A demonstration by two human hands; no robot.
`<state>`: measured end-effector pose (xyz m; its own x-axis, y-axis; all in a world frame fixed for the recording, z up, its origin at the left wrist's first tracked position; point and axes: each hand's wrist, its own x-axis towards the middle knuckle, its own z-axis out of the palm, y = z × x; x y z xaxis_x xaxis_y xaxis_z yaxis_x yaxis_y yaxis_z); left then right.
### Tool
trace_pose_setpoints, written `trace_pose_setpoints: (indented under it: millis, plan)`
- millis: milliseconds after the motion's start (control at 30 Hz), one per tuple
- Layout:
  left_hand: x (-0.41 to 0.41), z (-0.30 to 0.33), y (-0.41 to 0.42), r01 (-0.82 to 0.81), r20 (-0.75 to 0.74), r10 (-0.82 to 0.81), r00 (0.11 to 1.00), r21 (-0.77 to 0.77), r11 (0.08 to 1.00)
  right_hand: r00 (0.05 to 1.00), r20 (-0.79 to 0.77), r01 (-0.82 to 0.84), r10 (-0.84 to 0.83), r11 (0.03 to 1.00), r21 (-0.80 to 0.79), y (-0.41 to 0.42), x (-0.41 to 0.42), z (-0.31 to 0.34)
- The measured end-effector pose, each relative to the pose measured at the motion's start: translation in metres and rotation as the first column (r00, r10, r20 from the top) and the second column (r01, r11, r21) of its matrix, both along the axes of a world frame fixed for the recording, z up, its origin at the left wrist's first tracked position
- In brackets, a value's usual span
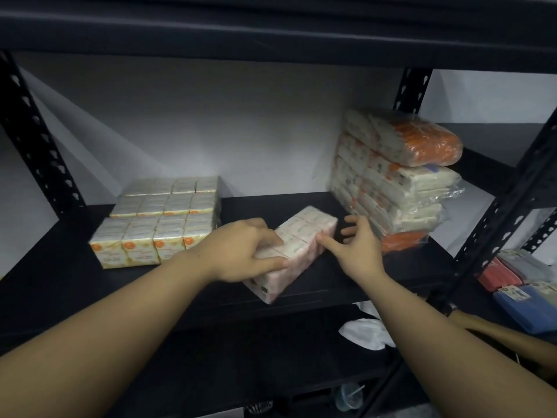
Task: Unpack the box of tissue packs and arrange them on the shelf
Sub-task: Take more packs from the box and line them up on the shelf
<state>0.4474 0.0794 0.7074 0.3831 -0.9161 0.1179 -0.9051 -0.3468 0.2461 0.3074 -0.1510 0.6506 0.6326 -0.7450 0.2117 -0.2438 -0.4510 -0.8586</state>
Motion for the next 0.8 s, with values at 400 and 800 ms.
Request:
trace_pose_setpoints:
  millis: [400,800]
  plan:
    - [0.021,-0.016,-0.01,0.021,-0.183,-0.036,0.982,-0.083,0.996,0.973,0.009,-0.23,0.231,0.968,0.098,0.037,-0.006,0.021]
    - [0.046,-0.012,-0.061,0.068,-0.159,-0.057,0.986,0.061,0.996,0.891,-0.416,-0.275,0.18,0.944,-0.181,0.093,-0.017,0.036]
